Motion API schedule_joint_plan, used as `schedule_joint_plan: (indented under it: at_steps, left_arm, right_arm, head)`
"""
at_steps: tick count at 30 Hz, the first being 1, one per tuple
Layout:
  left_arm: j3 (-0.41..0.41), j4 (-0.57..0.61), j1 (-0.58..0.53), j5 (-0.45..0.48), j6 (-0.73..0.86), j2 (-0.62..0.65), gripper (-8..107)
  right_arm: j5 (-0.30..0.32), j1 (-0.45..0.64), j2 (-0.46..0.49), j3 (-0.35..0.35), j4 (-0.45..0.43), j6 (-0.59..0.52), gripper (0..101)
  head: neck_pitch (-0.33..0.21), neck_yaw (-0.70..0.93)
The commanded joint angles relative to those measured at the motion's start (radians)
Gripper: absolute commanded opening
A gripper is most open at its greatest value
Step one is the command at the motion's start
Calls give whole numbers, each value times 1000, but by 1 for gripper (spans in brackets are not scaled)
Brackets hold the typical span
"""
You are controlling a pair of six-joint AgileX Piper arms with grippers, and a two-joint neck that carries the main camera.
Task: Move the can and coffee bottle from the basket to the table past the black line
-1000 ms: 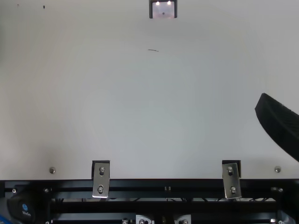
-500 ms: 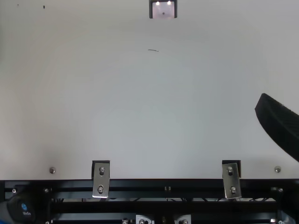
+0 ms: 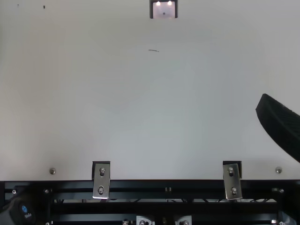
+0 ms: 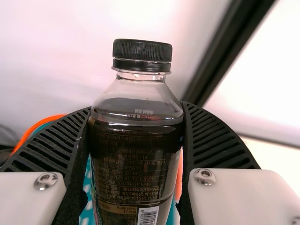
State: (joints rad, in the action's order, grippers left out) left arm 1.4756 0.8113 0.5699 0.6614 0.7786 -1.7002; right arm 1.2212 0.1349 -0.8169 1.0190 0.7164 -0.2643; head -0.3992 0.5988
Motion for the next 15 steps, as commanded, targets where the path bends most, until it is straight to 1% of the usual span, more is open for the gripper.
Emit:
schedule_joint_plan:
  at_steps: [1, 7, 15]
  left_arm:
    - [-1, 17, -15, 14, -32, 44, 10]
    - [-14, 44, -72, 48, -110, 141, 10]
    - [-47, 47, -168, 60, -214, 258, 10]
  right_arm:
    - [0, 0, 0, 0, 0, 0, 101]
    - [0, 0, 0, 0, 0, 0, 101]
    - [0, 0, 0, 0, 0, 0, 101]
  head:
    - [-20, 12]
    - [-20, 12]
    - [-20, 12]
